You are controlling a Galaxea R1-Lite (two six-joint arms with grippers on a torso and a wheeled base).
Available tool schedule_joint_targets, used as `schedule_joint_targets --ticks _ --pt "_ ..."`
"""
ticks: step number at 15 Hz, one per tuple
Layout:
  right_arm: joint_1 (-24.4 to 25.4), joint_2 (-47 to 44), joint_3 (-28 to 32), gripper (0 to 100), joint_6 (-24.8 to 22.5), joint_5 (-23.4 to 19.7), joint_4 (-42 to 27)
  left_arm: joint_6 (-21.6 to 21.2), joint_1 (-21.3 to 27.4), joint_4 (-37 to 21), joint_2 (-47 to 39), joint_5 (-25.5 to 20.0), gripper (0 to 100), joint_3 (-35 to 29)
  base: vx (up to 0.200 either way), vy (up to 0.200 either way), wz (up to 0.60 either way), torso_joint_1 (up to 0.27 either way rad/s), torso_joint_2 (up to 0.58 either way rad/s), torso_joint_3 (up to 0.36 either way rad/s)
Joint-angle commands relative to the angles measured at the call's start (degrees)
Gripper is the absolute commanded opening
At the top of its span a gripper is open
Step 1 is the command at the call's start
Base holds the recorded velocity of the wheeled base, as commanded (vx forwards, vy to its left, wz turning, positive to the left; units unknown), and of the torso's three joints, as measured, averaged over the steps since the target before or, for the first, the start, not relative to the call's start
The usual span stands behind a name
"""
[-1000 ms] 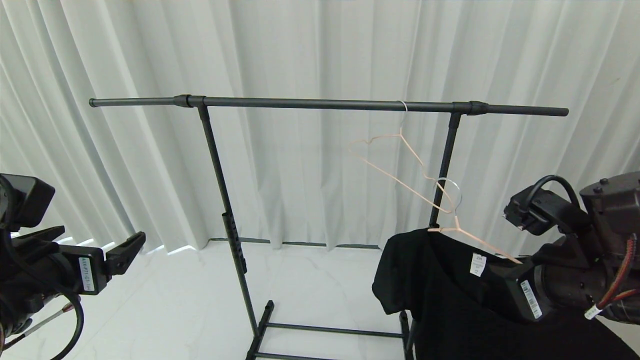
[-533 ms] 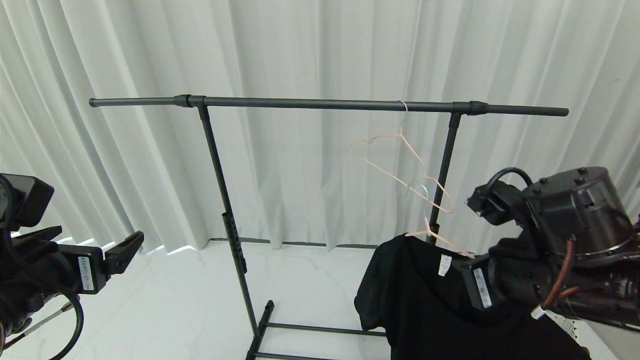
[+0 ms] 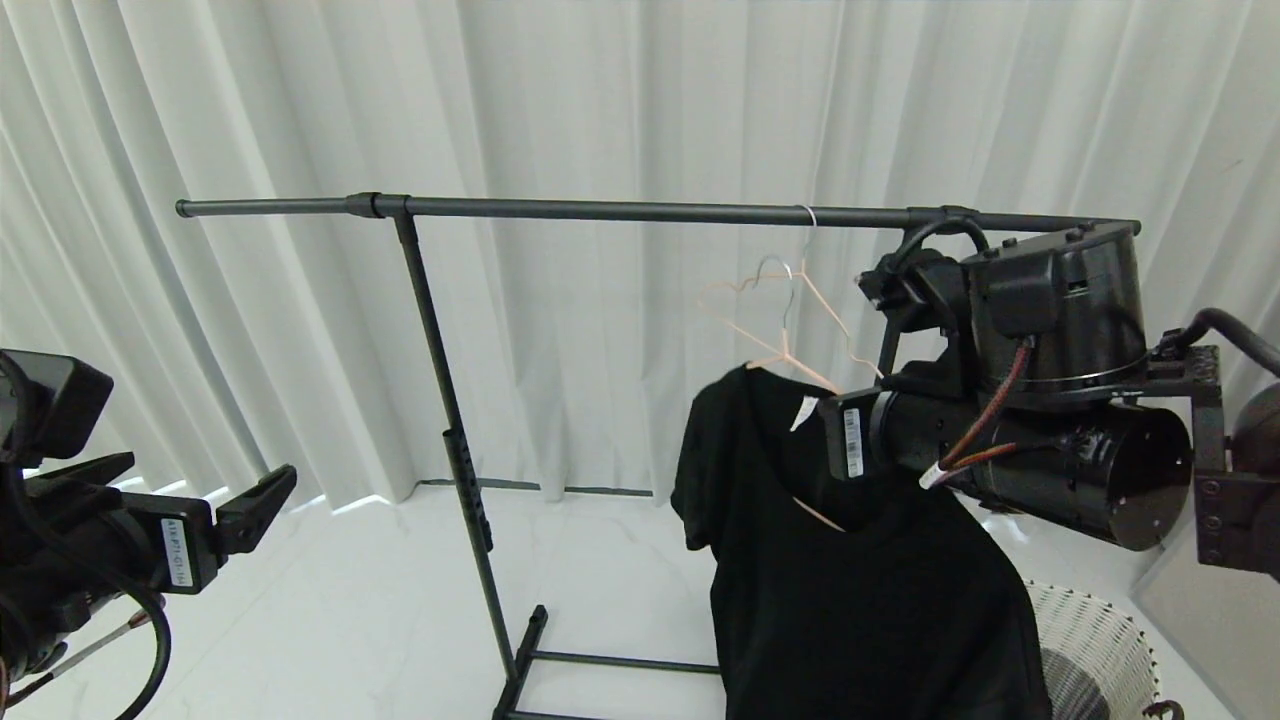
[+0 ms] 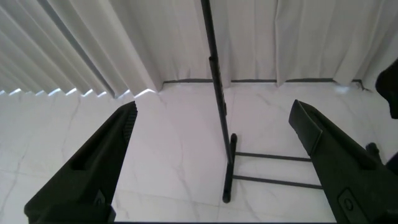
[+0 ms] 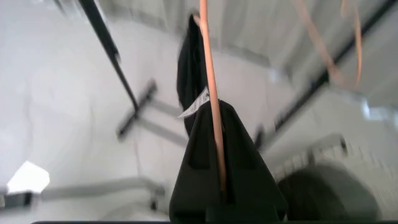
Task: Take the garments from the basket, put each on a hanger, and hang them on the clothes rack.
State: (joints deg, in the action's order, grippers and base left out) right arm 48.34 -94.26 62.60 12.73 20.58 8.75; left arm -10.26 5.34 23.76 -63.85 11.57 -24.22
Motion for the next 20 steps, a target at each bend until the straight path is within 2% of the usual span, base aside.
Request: schedule_joint_targets --ticks 1,6,13,20 --pt "-0.26 -2.25 0.59 0 -1.48 -0.01 1.97 0.07 0.29 -0.03 -0.04 0.03 100 0.05 0.200 0.000 0.00 -0.012 0.01 0.002" --pt "-0.96 -2.16 1.30 0 -3.59 -0.01 5.31 0.07 0.29 -0.03 0.22 0.03 100 0.67 0.200 0.000 0.00 0.006 0.00 0.000" --pt "-2.28 -5.41 8.86 0 -3.59 -0.19 5.66 0.07 0.37 -0.03 0.57 -0.06 100 0.67 0.200 0.000 0.00 0.003 0.00 0.002" --pt "-4.48 -9.80 11.93 0 -3.50 -0.36 5.66 -0.11 0.37 -0.03 2.95 -0.06 100 2.25 0.000 0.000 0.00 0.000 0.00 0.000"
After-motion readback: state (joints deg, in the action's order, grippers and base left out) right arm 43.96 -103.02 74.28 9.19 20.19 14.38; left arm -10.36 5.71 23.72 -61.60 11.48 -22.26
